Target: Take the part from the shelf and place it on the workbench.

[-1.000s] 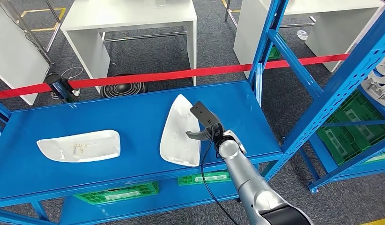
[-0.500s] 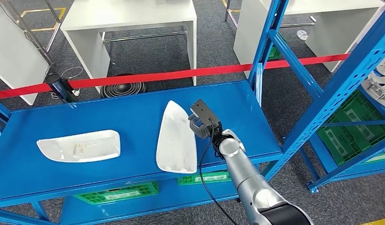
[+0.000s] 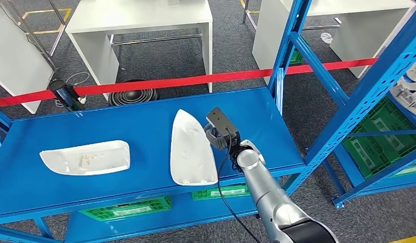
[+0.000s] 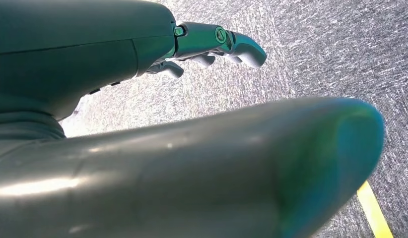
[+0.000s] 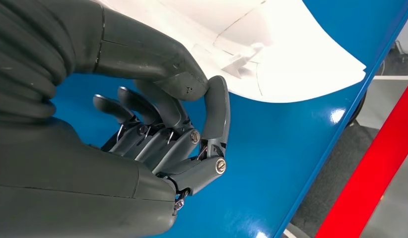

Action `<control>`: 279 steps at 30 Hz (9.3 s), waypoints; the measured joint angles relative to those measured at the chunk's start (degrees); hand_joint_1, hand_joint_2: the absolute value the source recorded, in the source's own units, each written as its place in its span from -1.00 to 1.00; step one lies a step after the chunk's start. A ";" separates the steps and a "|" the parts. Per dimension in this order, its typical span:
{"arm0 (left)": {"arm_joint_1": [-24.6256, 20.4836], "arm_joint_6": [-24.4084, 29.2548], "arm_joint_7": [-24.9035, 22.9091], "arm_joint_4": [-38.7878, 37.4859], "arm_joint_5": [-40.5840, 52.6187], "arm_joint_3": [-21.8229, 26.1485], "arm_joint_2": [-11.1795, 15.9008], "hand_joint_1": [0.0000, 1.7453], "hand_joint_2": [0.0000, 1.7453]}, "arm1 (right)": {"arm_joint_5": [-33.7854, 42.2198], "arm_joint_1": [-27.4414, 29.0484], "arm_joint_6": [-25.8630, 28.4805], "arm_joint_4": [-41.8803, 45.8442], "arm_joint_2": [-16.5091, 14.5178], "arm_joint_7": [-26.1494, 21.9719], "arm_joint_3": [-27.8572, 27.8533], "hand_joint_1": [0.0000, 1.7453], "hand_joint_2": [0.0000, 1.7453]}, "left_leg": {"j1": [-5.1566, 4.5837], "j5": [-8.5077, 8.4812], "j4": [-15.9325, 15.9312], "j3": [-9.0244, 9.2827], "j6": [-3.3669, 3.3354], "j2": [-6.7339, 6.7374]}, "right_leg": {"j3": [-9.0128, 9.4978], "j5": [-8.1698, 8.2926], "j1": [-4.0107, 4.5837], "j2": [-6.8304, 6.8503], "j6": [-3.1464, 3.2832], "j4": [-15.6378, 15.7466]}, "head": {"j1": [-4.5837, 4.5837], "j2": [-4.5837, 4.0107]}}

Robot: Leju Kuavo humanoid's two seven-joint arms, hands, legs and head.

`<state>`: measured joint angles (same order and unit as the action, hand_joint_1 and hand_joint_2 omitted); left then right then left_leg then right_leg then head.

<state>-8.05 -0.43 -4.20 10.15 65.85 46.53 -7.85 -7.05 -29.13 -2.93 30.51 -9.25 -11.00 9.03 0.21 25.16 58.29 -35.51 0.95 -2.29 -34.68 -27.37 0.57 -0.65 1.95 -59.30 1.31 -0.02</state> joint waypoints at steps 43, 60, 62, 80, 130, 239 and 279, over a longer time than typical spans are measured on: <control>0.84 1.10 1.28 -0.03 -1.70 0.93 -0.76 -1.00 1.00 | 10.49 7.76 -7.16 27.84 -0.02 -1.62 0.93 1.00 1.00 | 0.00 0.01 -0.01 0.00 0.00 0.01 | 0.00 -0.01 0.00 0.00 0.00 0.00 | 0.00 0.00; 0.59 1.22 0.84 0.02 -1.06 0.94 -0.82 -1.00 -1.00 | -0.80 6.20 -12.01 27.94 -2.12 1.26 11.92 -1.00 -0.50 | 0.00 0.00 -0.02 0.00 0.01 0.03 | 0.01 -0.01 0.06 -0.03 0.02 -0.01 | 0.00 0.00; 0.49 1.23 0.90 0.02 -1.05 0.94 -0.85 -1.00 -1.00 | -1.56 5.59 -13.50 27.36 -2.78 1.92 14.50 -1.00 0.50 | 0.00 0.00 -0.02 0.00 0.01 0.04 | 0.01 -0.02 0.07 -0.03 0.03 -0.01 | -0.01 0.00; 0.46 1.90 1.03 -0.01 -2.14 2.30 -1.10 -1.00 -1.00 | -31.36 2.84 3.69 22.93 -3.33 24.72 26.45 -1.00 -1.00 | 0.00 -0.02 -0.01 0.00 0.04 0.03 | 0.01 -0.03 0.02 -0.02 0.05 -0.01 | 0.00 0.00; 1.01 0.50 2.14 -0.04 -4.79 6.82 -1.66 -1.00 -1.00 | -29.17 5.05 -7.35 29.76 -2.14 17.43 33.65 -1.00 1.00 | 1.27 -2.43 0.02 -2.31 -0.01 0.79 | 3.16 -5.56 -1.56 0.07 -2.96 -3.74 | 0.52 0.00; -0.09 1.03 3.49 -0.01 -3.47 7.60 -2.13 -1.00 1.00 | -41.69 1.79 3.98 13.53 -0.92 19.37 26.71 1.00 1.00 | -0.19 4.25 -0.97 5.26 -0.31 2.44 | -2.38 3.70 -0.12 1.29 -0.42 0.85 | 0.46 0.00; 1.10 2.42 6.21 0.31 -3.94 9.84 0.27 -1.00 1.00 | 10.49 20.68 -14.08 65.90 1.40 -24.11 17.20 1.00 1.00 | 0.90 11.10 16.96 -3.35 2.33 2.14 | -3.31 1.42 -0.93 0.69 0.74 -1.80 | 0.43 0.00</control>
<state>-6.95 1.99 2.01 10.45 61.91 56.37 -7.58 3.43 -8.45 -17.01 96.41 -7.84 -35.11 26.23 1.10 36.27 75.26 -38.86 3.28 -0.15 -37.99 -25.94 -0.36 0.04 2.69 -61.10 1.74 -0.02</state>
